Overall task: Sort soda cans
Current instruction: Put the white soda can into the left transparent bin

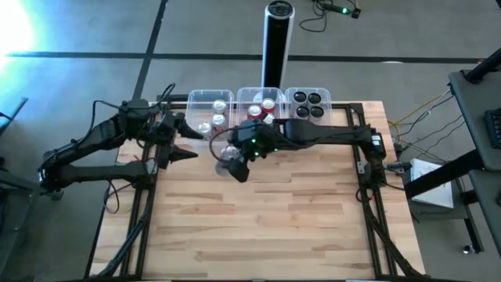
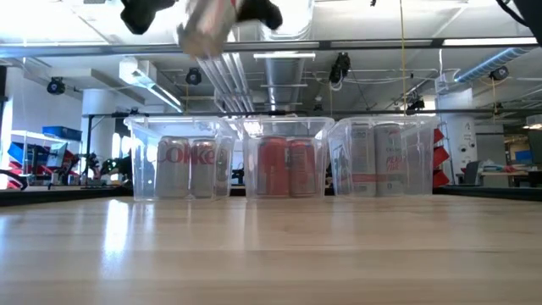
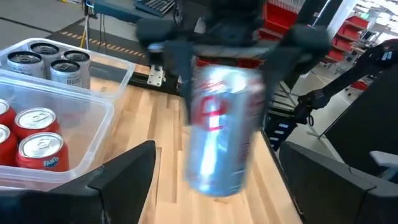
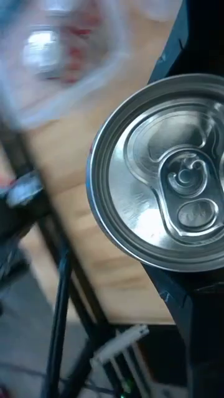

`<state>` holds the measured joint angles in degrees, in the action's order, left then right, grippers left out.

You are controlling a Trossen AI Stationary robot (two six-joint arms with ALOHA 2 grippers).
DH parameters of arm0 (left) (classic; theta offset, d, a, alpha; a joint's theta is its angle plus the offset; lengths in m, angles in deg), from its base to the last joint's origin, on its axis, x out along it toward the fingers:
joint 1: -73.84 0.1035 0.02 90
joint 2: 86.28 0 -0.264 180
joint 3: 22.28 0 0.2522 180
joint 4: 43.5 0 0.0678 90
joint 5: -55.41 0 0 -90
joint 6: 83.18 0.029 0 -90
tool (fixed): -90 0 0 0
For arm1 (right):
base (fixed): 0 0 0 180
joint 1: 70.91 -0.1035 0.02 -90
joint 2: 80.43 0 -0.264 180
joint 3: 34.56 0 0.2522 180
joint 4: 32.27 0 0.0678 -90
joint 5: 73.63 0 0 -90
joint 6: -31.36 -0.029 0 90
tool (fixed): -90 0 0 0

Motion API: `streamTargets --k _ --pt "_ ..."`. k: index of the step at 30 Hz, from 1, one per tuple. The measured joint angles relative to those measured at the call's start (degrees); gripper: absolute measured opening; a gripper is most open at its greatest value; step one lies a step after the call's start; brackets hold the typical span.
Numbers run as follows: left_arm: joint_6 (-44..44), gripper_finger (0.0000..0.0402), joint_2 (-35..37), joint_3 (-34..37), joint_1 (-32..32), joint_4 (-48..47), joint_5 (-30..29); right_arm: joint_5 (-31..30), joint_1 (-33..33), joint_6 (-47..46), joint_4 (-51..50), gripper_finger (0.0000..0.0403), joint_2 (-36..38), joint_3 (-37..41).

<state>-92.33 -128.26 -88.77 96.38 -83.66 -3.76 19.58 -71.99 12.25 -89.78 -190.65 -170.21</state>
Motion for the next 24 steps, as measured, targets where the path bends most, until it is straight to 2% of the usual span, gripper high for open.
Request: streamTargets --k 6,14,24 --pt "-0.8 0.0326 -0.8 0.0 -0.7 1.3 1.2 4.3 0.9 0.7 -0.6 0.0299 -0.1 -3.7" --pt "4.0 0.0326 -6.0 0.0 -4.5 3.0 1.2 4.5 1.5 -0.4 -0.7 0.0299 -0.4 -2.5" --pt "5.0 0.0326 -14.5 0.0 -6.4 9.3 1.2 4.2 1.7 -0.9 -0.4 0.0299 -0.6 -2.5"
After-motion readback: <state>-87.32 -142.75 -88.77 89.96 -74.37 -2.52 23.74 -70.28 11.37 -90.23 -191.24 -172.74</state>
